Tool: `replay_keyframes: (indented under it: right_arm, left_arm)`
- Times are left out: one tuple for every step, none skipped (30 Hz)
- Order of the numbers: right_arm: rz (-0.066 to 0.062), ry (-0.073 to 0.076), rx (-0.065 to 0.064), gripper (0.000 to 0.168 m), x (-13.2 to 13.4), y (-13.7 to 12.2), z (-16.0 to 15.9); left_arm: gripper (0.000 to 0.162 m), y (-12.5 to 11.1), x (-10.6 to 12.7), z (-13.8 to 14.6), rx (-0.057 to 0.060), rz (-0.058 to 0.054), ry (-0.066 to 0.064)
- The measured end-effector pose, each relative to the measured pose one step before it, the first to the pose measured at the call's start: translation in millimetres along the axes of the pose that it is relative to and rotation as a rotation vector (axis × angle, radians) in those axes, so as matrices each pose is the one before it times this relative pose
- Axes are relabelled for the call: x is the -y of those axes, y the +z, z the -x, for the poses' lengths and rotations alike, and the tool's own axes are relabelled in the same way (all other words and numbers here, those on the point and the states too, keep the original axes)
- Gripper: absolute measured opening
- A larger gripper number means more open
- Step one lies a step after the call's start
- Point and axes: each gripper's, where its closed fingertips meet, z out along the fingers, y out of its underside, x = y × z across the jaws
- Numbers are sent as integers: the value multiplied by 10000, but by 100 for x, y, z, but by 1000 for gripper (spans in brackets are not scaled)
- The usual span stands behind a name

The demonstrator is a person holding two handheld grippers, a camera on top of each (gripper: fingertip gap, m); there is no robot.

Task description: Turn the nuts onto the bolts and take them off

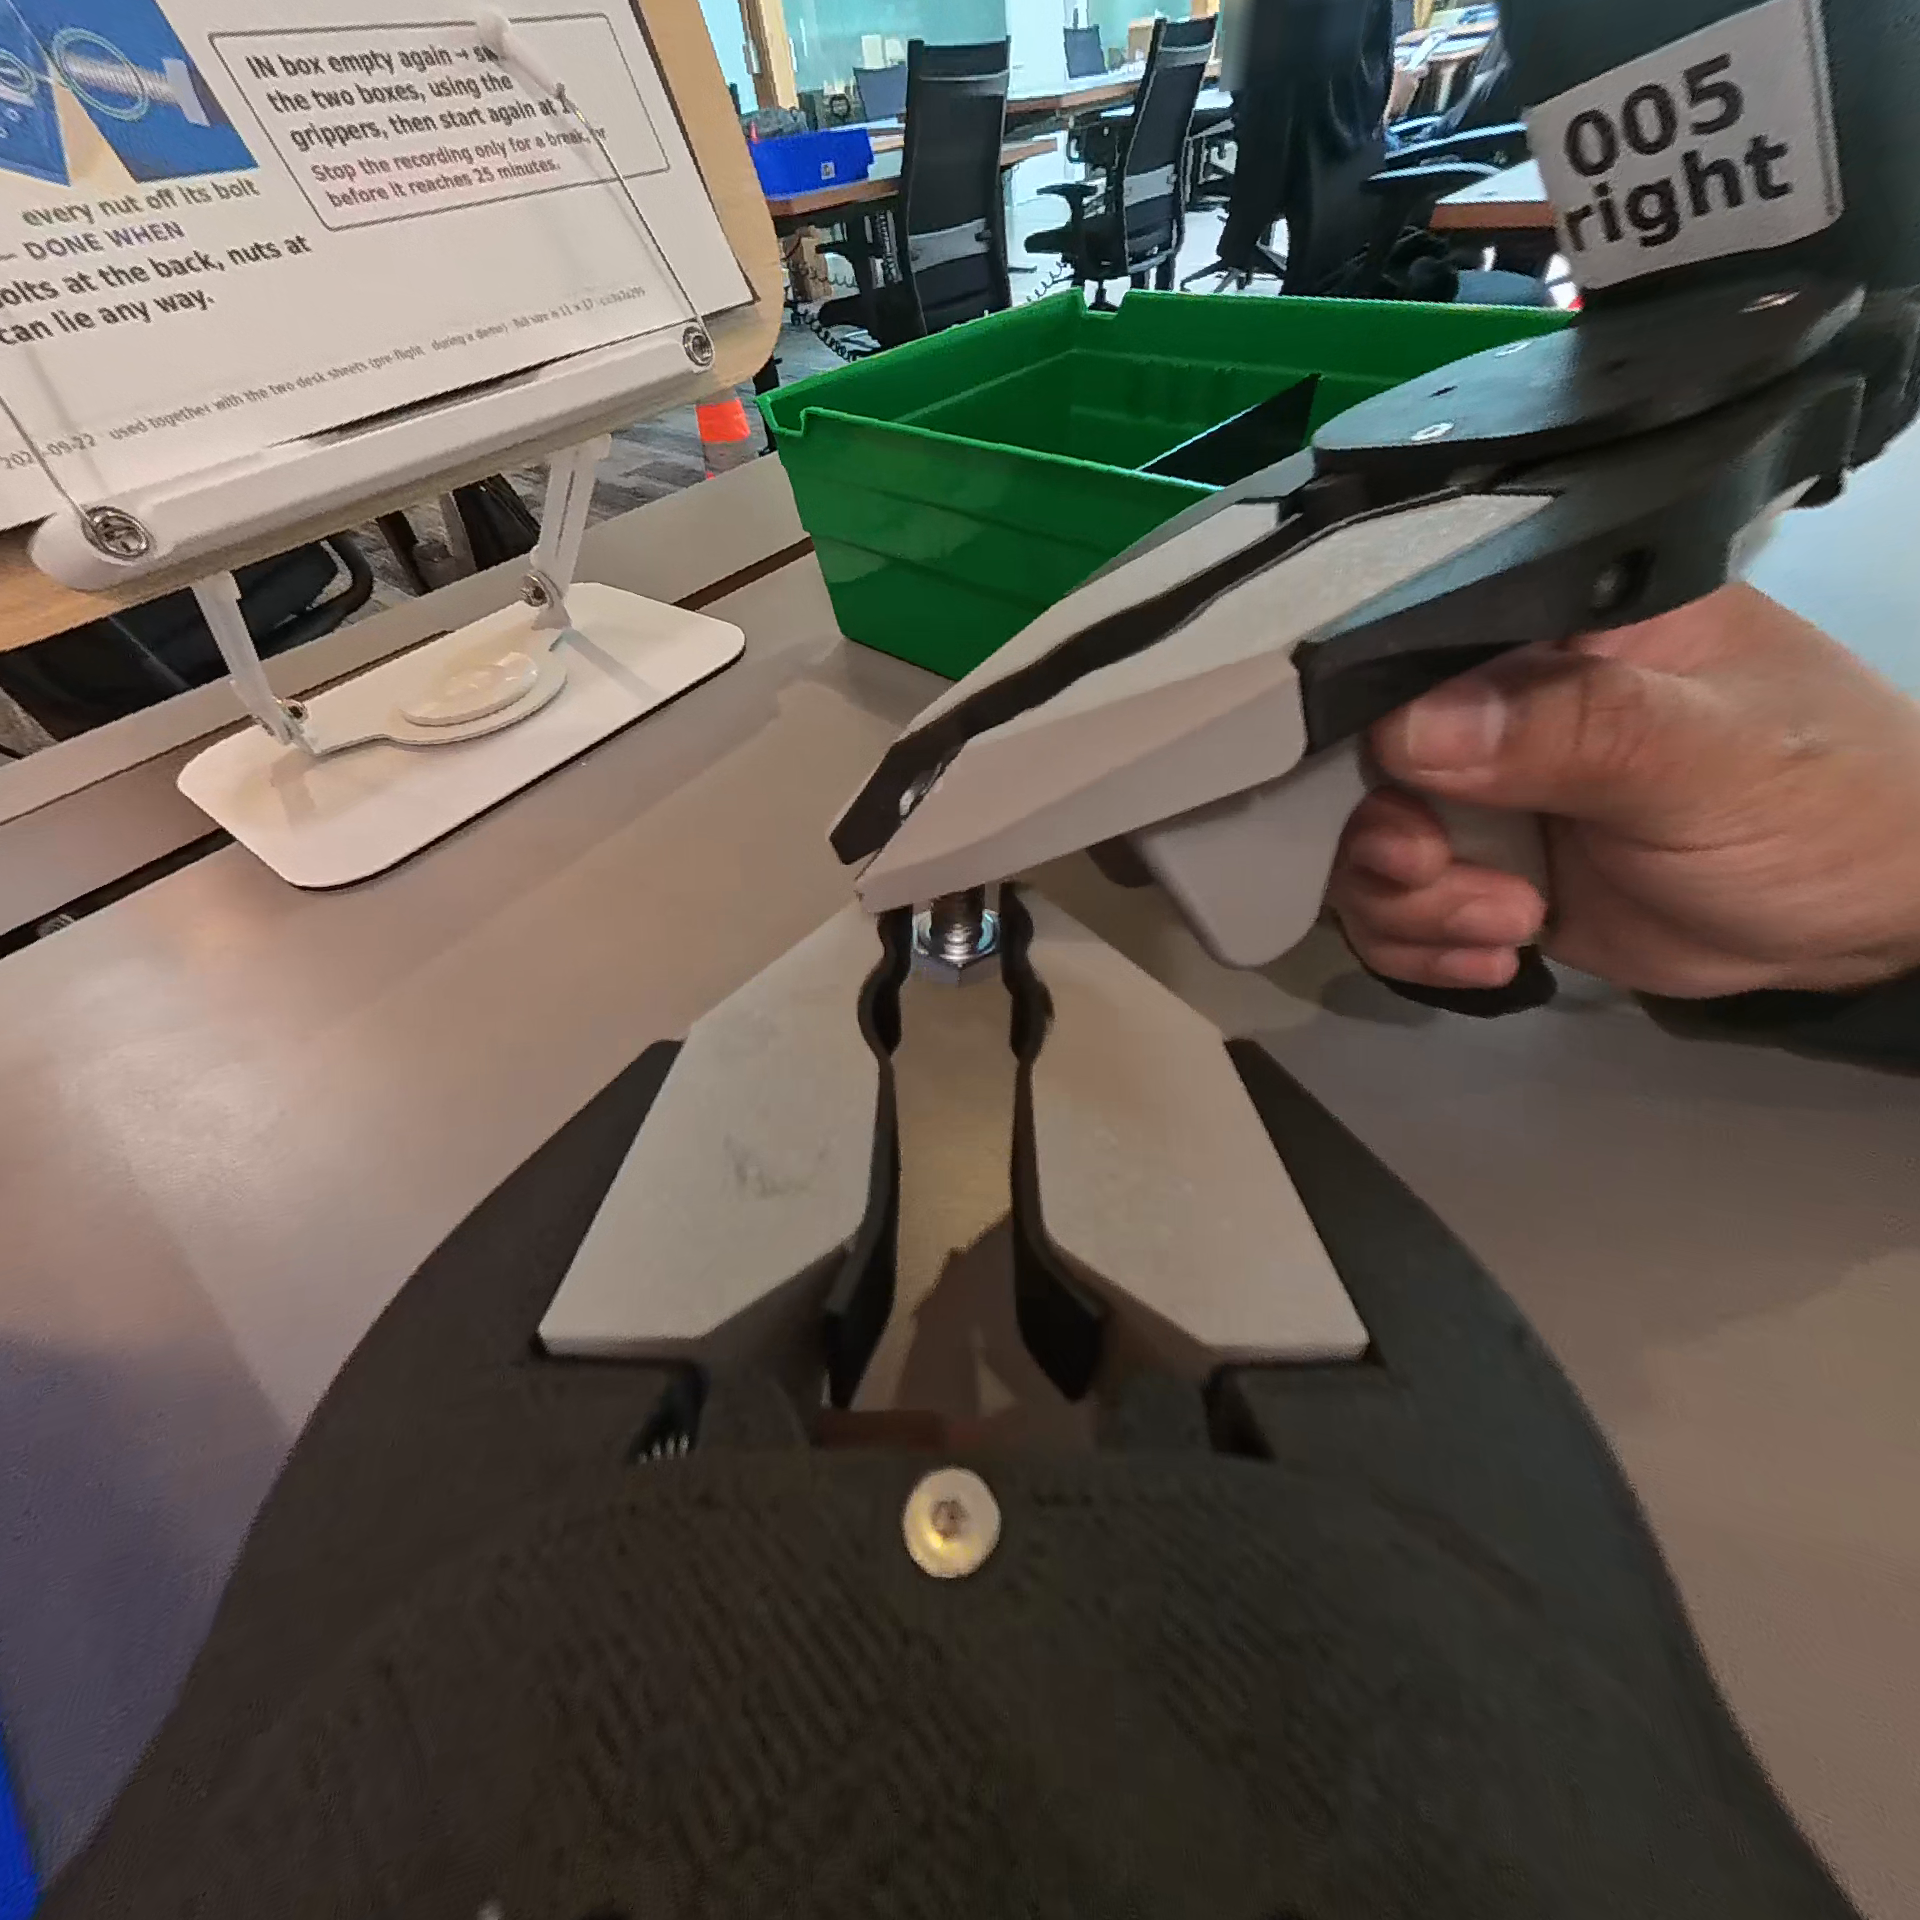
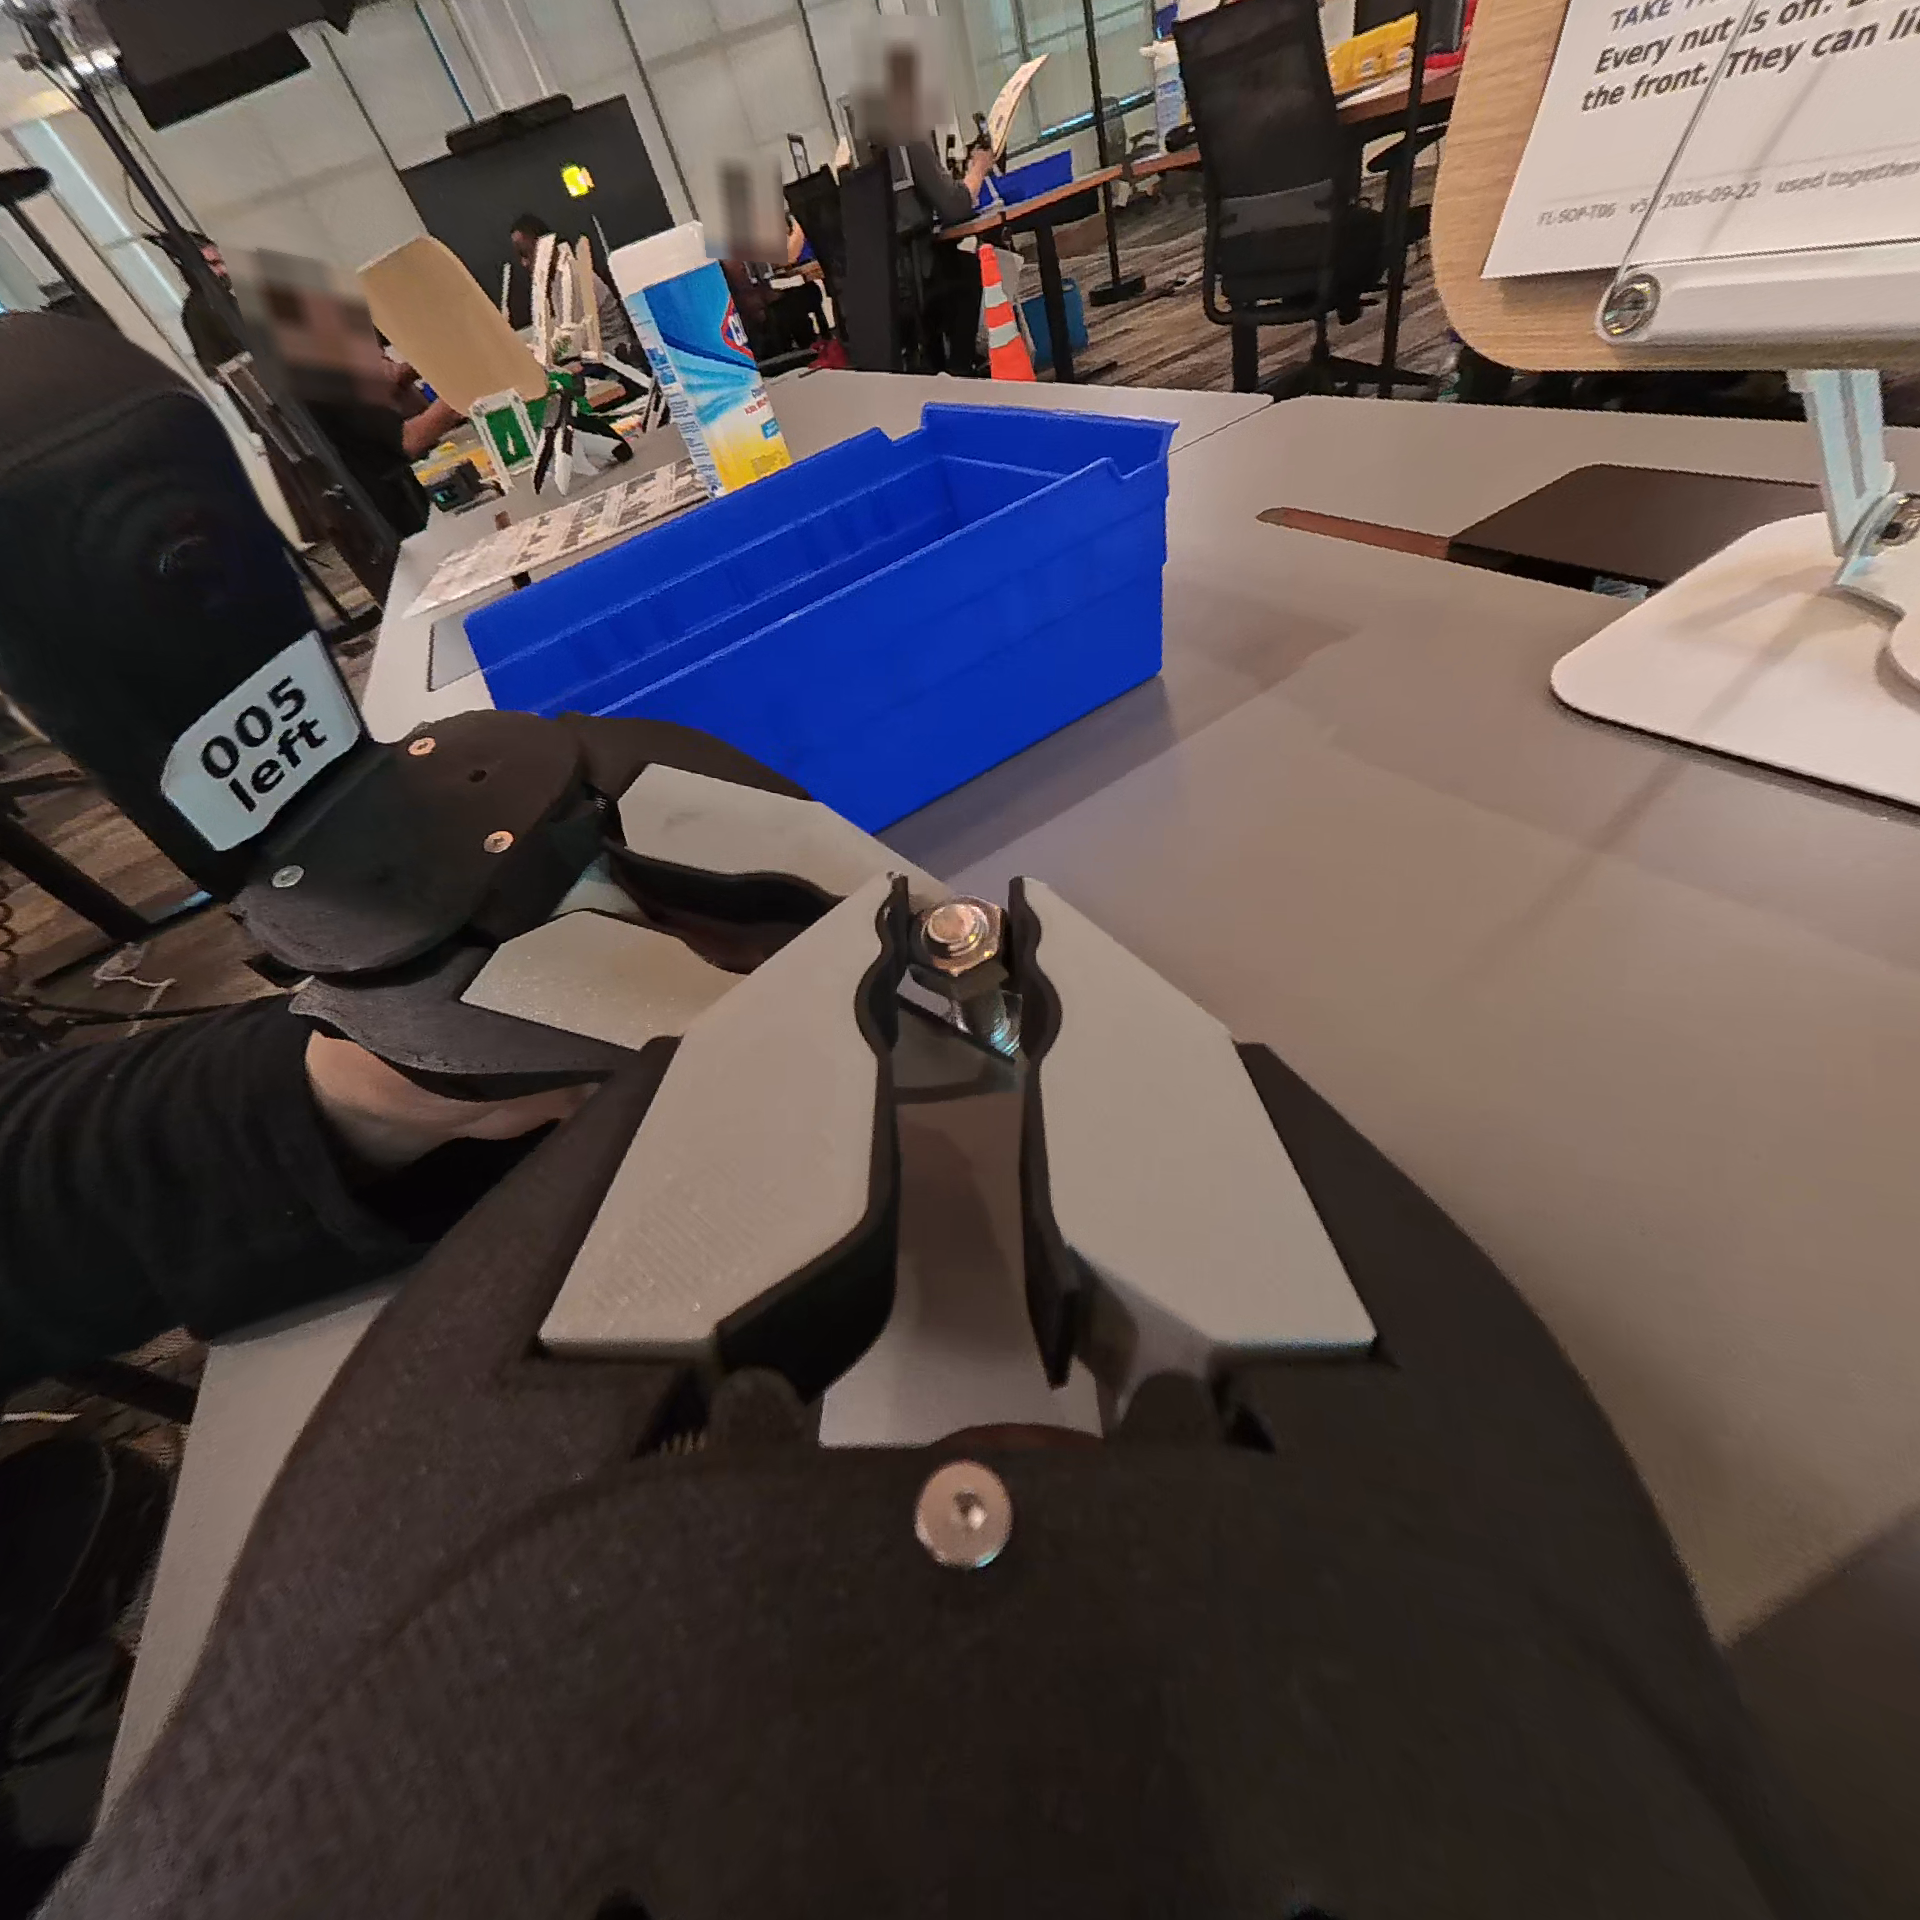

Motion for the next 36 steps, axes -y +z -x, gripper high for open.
replay_keyframes:
  right_arm:
    - [10,87,54,15,-15,-32,-27]
    - [9,80,60,15,-24,-3,2]
    - [28,53,9,15,-70,30,-24]
    - [19,17,-1,15,-52,37,-9]
    - [-20,31,52,15,23,20,48]
    - [-43,49,118,15,65,-8,124]
    - [-57,60,131,15,84,-17,113]
    - [-42,84,103,15,70,-35,71]
    - [-63,51,58,15,88,-60,63]
    - [-86,-27,6,15,95,-61,31]
    - [-59,-97,-68,16,62,-43,-45]
    - [-48,-156,-164,16,55,-60,-144]
    - [-45,-196,-207,19,75,-45,-182]
    - [7,-183,-166,22,25,-44,-125]
    - [-3,-142,-111,24,62,-58,-68]
    - [-26,-80,-87,24,75,-69,-51]
    - [-36,-48,-10,25,74,-84,42]
    - [-22,-8,28,25,54,-63,61]
    - [-27,4,100,26,53,-51,161]
    - [-16,14,187,25,14,-8,296]
    - [41,39,211,26,-94,79,328]
    - [38,57,108,30,-111,117,176]
    - [21,22,81,30,-113,104,119]
    - [4,24,78,31,-72,99,119]
    - [-44,12,126,31,13,51,188]
    - [-7,22,102,32,-7,14,146]
    - [0,26,-4,33,27,-30,-24]
    - [-17,-12,-68,31,71,-72,-128]
    - [-91,-44,-116,31,175,-150,-204]
    - [-131,-22,-102,30,233,-170,-195]
    - [-104,13,-7,29,189,-135,-63]
    - [-15,29,52,28,62,-47,28]
    - [38,4,44,28,-54,31,51]
    - [50,-38,58,28,-107,85,129]
    - [67,-43,78,29,-156,145,205]
    - [40,-55,126,30,-107,176,310]
  left_arm:
    - [13,-20,1,-39,-20,-11,32]
    - [7,-13,-9,-2,-7,-4,4]
    - [7,16,-59,-5,-7,27,23]
    - [7,5,-68,19,-6,38,8]
    - [7,-6,-10,22,-11,3,-22]
    - [7,-34,52,-10,-24,-29,-35]
    - [7,-73,83,-13,-30,-27,1]
    - [6,-67,83,-21,-11,-20,47]
    - [6,-31,76,-28,7,-29,42]
    - [6,-20,97,-27,6,-55,-1]
    - [6,-11,61,39,34,-35,-13]
    - [6,-22,-29,258,137,14,2]
    - [6,-50,-74,434,182,35,-6]
    - [6,-62,-73,385,100,27,-88]
    - [6,-78,-5,305,45,-16,-165]
    - [6,-91,91,271,67,-70,-151]
    - [6,-67,109,178,58,-68,-71]
    - [6,-29,35,80,49,-26,-7]
    - [6,-6,22,41,47,-16,31]
    - [6,25,-5,-84,-3,-1,52]
    - [6,44,-20,-208,-75,7,47]
    - [6,65,-34,-307,-129,16,41]
    - [6,68,-28,-460,-207,24,58]
    - [6,60,91,-548,-214,-33,85]
    - [6,49,156,-449,-119,-66,120]
    - [7,56,52,-359,-66,-3,146]
    - [6,55,6,-105,38,21,143]
    - [6,-1,-13,133,111,12,92]
    - [7,-41,-44,278,100,19,-22]
    - [6,-68,-61,379,100,8,-131]
    - [6,-97,-10,441,120,-16,-168]
    - [6,-87,13,332,72,-14,-138]
    - [6,-59,31,172,22,-10,-88]
    - [6,-23,76,-120,-84,-33,-27]
    - [6,34,71,-491,-247,-23,29]
    - [6,81,48,-696,-303,-18,91]
